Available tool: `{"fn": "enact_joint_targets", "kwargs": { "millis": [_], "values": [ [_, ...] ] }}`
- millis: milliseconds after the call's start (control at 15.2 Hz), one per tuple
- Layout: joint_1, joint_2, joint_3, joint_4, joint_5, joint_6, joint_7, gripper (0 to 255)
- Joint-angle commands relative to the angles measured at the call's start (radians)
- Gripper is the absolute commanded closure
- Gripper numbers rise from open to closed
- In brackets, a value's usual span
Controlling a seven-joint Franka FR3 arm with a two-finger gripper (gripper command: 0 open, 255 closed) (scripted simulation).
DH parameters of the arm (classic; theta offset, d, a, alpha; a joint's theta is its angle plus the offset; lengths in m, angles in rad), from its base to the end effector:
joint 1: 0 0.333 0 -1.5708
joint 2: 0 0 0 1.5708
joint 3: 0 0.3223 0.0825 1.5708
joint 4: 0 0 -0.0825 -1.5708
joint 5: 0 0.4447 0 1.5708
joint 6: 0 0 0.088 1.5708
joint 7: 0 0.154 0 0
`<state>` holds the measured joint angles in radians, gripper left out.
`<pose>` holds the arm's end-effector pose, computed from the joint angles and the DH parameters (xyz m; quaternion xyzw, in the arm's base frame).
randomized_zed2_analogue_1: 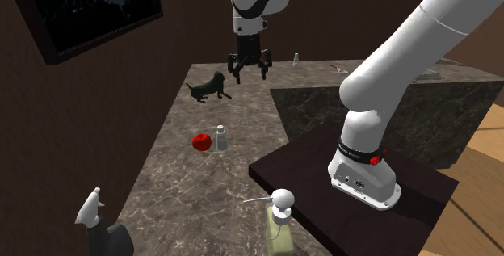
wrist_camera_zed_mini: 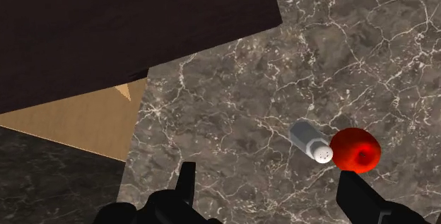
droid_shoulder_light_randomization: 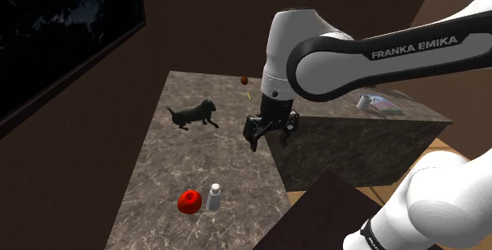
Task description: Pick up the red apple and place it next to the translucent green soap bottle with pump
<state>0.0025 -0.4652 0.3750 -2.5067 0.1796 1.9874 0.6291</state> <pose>0.4109 0.1702 0.3569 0.9819 -0.1859 -0.0324 0.0192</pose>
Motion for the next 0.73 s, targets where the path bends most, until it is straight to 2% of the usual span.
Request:
{"fn": "enact_joint_targets", "kwargs": {
  "millis": [0,330,660],
  "values": [
    [-0.007,0.069,0.041,0.016,-0.01,0.059,0.061,0],
    [-0.036,0.274,0.139,0.077,-0.092,0.198,0.237,0],
    [-0.044,0.51,0.192,0.179,-0.265,0.295,0.457,0]
  ]
}}
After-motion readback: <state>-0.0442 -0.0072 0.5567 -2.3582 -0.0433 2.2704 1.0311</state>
